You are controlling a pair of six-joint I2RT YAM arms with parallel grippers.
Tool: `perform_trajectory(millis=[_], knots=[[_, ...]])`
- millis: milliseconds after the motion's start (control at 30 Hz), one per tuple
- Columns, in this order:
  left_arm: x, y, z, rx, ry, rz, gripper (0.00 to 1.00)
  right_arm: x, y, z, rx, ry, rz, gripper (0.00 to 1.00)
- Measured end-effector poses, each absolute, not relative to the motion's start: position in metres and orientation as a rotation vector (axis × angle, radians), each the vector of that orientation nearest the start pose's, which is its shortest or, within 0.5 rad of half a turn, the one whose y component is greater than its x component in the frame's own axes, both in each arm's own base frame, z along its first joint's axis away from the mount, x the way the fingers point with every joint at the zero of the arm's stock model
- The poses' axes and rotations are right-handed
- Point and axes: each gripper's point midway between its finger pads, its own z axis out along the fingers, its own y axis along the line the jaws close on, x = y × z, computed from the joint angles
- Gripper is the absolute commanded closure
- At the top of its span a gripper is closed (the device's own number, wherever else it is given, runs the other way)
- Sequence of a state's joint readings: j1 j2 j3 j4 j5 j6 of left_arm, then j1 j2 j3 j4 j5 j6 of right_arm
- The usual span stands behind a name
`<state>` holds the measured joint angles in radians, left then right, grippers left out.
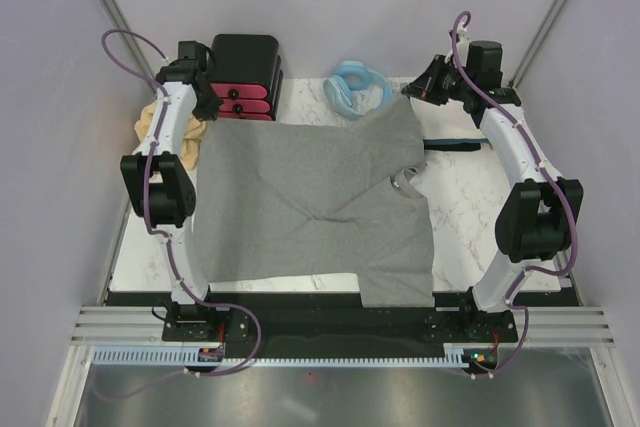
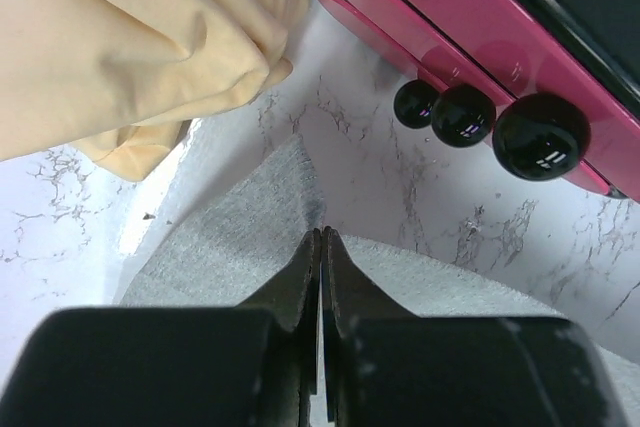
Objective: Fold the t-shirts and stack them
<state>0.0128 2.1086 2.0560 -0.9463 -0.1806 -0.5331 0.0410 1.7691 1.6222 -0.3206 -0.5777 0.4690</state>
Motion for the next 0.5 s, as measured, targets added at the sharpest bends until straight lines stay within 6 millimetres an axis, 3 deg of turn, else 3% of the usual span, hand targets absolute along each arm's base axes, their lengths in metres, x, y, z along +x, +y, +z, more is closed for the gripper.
perform_trajectory(millis=[300, 500], knots=[[0.489, 0.017, 0.184, -0.739, 2.411, 0.023, 0.98, 0.488, 0.135, 0.284, 0.071, 2.037, 0.938, 1.00], [0.483, 0.016, 0.206, -0.714, 2.377, 0.004, 0.98, 0.487, 0.141, 0.316, 0.034, 1.979, 0.979, 1.00]])
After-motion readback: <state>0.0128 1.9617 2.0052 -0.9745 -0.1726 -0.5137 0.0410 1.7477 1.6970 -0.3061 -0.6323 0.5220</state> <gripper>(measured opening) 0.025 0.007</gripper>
